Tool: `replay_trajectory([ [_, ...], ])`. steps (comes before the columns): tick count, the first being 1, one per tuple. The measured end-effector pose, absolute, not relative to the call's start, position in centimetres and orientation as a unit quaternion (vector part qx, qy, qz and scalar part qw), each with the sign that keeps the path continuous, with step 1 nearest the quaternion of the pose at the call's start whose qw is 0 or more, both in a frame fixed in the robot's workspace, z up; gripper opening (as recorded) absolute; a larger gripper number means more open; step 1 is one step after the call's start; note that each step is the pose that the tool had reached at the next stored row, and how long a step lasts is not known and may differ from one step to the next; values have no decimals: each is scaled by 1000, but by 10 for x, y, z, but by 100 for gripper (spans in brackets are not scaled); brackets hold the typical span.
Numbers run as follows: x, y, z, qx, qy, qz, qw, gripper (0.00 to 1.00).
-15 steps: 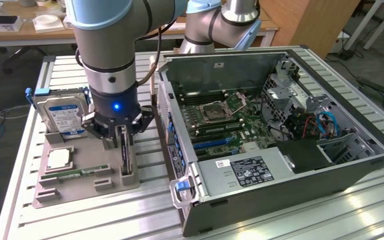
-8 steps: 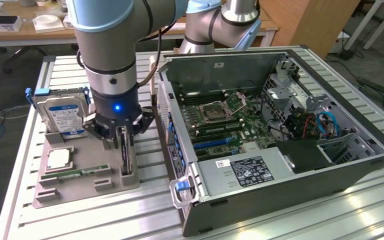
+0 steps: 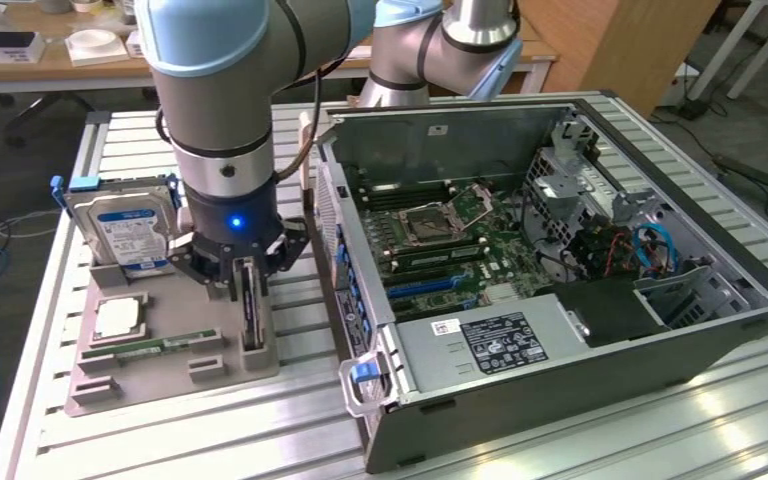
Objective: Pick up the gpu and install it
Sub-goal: 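Pick up the gpu and move the gpu toward the slot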
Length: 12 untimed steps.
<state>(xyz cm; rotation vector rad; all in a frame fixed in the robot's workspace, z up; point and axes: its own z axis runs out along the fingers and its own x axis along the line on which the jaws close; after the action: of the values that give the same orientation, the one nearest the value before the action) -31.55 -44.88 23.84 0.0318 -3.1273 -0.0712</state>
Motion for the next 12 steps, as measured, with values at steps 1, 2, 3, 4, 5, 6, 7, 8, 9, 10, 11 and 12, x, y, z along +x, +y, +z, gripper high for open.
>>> replay_trajectory([
  [1,-316,-449,237,10,-1000,-23,7,39],
  [2,-316,-449,237,10,-1000,-23,7,39],
  [3,-316,-449,236,10,-1000,-23,7,39],
  [4,-316,-449,235,10,-1000,-23,7,39],
  [5,-316,-449,234,10,-1000,-23,7,39],
  [6,-316,-449,233,10,-1000,-23,7,39],
  [7,-316,-449,232,10,-1000,-23,7,39],
  [8,-316,-449,232,10,-1000,-23,7,39],
  [9,-316,-449,231,10,-1000,-23,7,39],
  [10,-316,-449,231,10,-1000,-23,7,39],
  [11,-316,-449,230,10,-1000,-23,7,39],
  [12,-316,-449,230,10,-1000,-23,7,39],
])
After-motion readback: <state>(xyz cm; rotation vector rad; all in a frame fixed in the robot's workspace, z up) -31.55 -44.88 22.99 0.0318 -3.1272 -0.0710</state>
